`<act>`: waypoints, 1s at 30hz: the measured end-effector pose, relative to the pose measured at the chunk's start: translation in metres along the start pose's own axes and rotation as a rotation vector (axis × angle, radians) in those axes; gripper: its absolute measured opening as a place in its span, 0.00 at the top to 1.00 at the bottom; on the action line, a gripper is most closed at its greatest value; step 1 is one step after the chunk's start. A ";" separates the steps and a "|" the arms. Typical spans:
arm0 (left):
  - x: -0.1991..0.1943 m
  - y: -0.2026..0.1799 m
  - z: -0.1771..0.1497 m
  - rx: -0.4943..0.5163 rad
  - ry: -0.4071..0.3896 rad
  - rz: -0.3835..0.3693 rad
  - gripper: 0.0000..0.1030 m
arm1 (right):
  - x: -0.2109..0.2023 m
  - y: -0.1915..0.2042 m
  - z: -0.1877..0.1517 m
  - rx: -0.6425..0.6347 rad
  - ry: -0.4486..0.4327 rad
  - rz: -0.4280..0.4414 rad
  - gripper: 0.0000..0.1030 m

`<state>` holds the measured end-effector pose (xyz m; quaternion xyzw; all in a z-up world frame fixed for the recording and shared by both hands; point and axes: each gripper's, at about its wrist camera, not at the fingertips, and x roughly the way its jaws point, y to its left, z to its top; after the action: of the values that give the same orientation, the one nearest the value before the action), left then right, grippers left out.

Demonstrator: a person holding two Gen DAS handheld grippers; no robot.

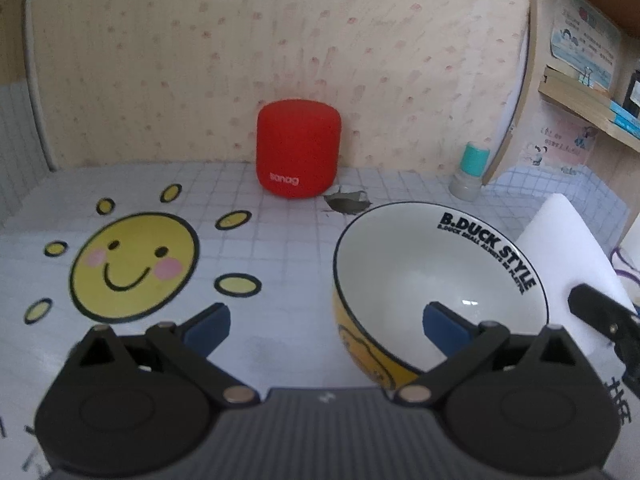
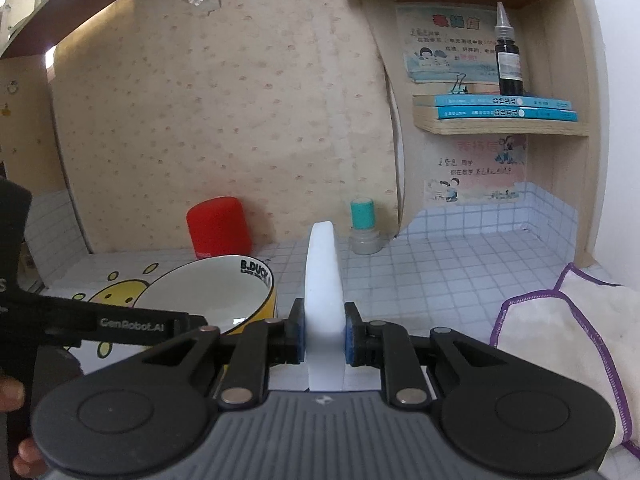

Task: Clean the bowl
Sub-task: 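Lift the sponge with the right gripper while the left gripper tilts the yellow bowl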

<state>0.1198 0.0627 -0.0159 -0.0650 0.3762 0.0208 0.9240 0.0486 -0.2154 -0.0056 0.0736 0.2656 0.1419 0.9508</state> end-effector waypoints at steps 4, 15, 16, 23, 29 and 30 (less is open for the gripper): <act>0.005 0.000 0.001 -0.016 0.018 -0.034 0.00 | -0.001 -0.001 0.000 -0.003 -0.004 -0.003 0.83; 0.006 -0.026 -0.012 0.126 -0.003 -0.055 0.02 | -0.009 -0.001 0.002 -0.011 -0.037 0.010 0.83; 0.005 -0.026 -0.012 0.126 -0.004 -0.057 0.04 | -0.011 -0.001 0.002 -0.011 -0.040 0.013 0.83; 0.001 -0.028 -0.018 0.138 -0.037 -0.064 0.05 | -0.029 0.004 0.005 -0.038 -0.065 0.049 0.83; -0.004 -0.036 -0.025 0.178 -0.055 -0.051 0.03 | -0.049 0.011 0.005 -0.069 -0.066 0.101 0.83; -0.004 -0.036 -0.026 0.181 -0.054 -0.053 0.03 | -0.053 0.011 0.005 -0.071 -0.062 0.115 0.83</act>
<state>0.1019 0.0231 -0.0279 0.0095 0.3495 -0.0362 0.9362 0.0053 -0.2215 0.0262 0.0594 0.2259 0.2034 0.9508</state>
